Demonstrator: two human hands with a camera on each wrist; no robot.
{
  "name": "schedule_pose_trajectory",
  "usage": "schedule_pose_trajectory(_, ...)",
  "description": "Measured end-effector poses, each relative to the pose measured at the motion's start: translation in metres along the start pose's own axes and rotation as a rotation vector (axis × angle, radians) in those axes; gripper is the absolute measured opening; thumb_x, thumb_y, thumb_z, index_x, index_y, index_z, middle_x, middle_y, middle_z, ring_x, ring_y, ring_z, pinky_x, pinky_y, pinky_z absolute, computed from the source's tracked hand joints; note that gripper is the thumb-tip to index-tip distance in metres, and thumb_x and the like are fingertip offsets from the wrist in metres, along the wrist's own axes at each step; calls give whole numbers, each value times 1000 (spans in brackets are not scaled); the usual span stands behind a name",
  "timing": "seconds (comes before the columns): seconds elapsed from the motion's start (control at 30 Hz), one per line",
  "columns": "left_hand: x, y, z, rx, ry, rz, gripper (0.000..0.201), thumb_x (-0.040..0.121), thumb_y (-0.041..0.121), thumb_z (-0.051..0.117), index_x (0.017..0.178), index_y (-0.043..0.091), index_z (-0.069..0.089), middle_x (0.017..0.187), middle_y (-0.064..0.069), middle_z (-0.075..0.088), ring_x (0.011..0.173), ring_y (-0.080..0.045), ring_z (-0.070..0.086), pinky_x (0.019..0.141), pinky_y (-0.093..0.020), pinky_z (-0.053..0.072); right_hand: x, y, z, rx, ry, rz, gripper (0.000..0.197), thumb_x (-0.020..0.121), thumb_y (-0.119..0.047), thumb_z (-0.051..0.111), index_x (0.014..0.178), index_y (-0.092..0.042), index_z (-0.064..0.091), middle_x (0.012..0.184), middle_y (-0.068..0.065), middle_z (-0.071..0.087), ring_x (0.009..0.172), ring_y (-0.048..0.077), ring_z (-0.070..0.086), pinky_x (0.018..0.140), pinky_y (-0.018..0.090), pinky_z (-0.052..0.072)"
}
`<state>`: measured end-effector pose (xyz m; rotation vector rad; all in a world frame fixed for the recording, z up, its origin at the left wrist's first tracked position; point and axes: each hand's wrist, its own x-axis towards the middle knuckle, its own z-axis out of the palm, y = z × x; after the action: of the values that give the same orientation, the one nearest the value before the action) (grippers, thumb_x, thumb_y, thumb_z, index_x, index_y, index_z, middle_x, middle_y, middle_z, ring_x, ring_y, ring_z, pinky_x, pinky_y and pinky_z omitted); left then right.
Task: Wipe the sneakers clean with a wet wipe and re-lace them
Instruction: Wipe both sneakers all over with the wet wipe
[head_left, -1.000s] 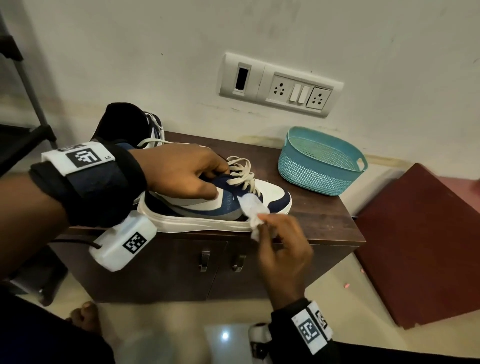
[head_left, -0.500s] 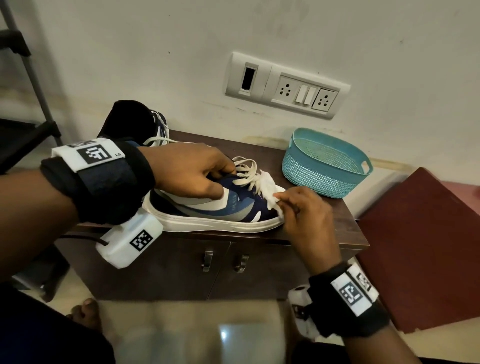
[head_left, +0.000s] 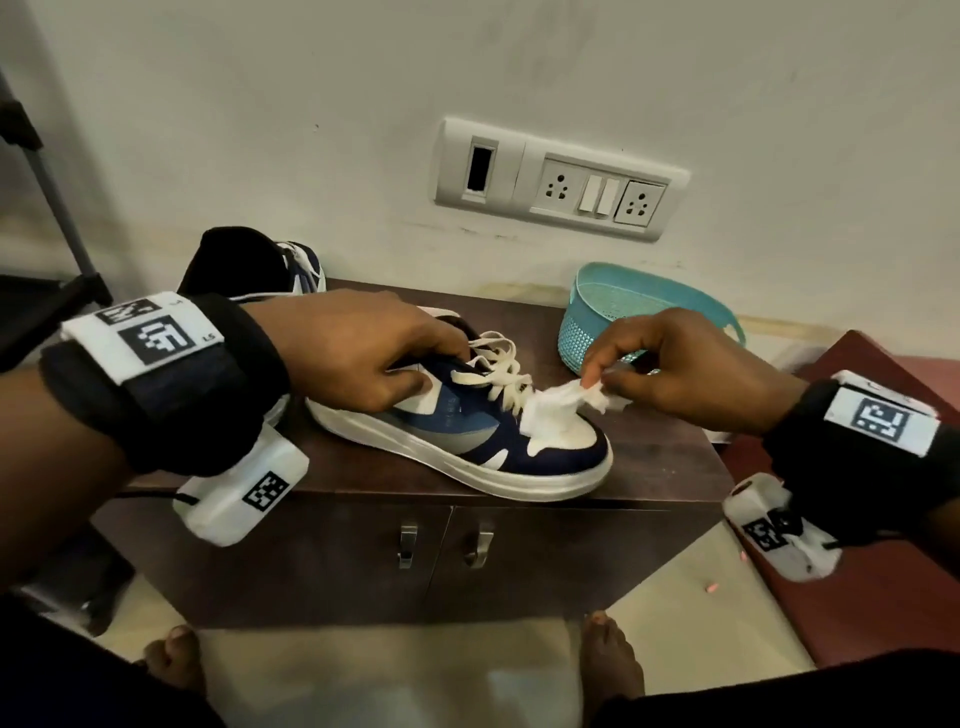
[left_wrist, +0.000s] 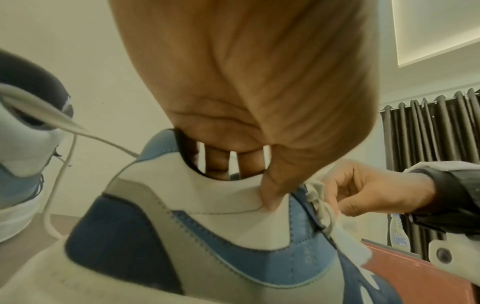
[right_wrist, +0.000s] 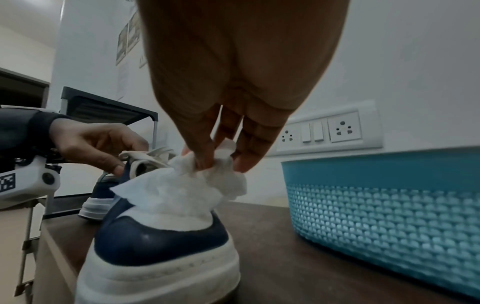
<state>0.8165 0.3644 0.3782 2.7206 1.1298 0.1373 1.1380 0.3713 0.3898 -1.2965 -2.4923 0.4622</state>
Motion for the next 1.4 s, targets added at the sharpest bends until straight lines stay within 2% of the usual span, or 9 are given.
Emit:
schedule_pose_trajectory(0.13,5,-4,1,-54,1,3,33,98,22,60,127,39,58,97,28,59,86,6,55,76,-18,39,3,7,27,129,-95,-82,25,88,0,73,90,-24,80,99,-10,74,95,11,70,77,19,50)
schedule_pose_trajectory(0.27,11,-7,2,52,68,-4,27,95,25,63,120,37,62,89,19,65,81,-8,61,76,-30,41,1,12,40,57,-89,-165,27,86,-5,71,92,-31,79,101,-11,69,94,11,68,75,25,52)
schedule_pose_trajectory(0.47,13,-10,7,120,197,-92,41,85,29,52,125,31,62,97,3,73,100,-30,63,103,-41,42,-3,-6,49,116,14,-45,17,79,-52,78,82,-35,78,96,-14,69,94,5,66,79,26,52)
schedule_pose_trajectory(0.7,19,-5,11,-172,134,-131,49,74,66,67,111,35,60,101,16,67,93,-4,63,85,-37,52,-3,11,46,15,58,13,27,80,-12,85,97,-32,80,92,-20,73,86,-9,63,73,4,41)
schedule_pose_trajectory(0.87,30,-1,20,-252,148,-158,48,72,63,77,102,31,58,96,12,66,89,-5,62,81,-33,50,-11,7,46,124,111,-6,23,84,-12,82,99,-30,81,98,-6,72,88,13,67,74,20,50)
schedule_pose_trajectory(1.1,37,0,22,-183,125,-161,40,75,61,77,89,29,57,80,12,63,75,-4,59,68,-27,44,-21,-17,58,46,105,10,22,80,-49,81,94,-34,80,103,-15,67,95,2,65,78,15,48)
schedule_pose_trajectory(1.2,34,-3,22,-196,100,-167,44,73,61,79,95,28,59,87,10,66,79,-5,61,74,-34,50,-23,-22,65,14,168,39,12,86,-35,80,98,-32,80,104,-12,67,93,5,65,81,20,50)
schedule_pose_trajectory(1.3,32,-4,22,-216,85,-166,47,71,57,82,101,29,59,93,11,67,85,-6,63,80,-41,52,-29,-40,78,-99,88,-171,17,93,-25,64,104,-26,78,109,-9,67,97,13,67,80,37,57)
schedule_pose_trajectory(1.4,32,-3,23,-211,83,-168,46,72,56,82,102,29,59,95,11,68,86,-7,64,81,-42,53,-24,-36,76,-152,39,-248,24,87,-12,64,104,-23,78,110,-6,69,101,18,67,81,37,57)
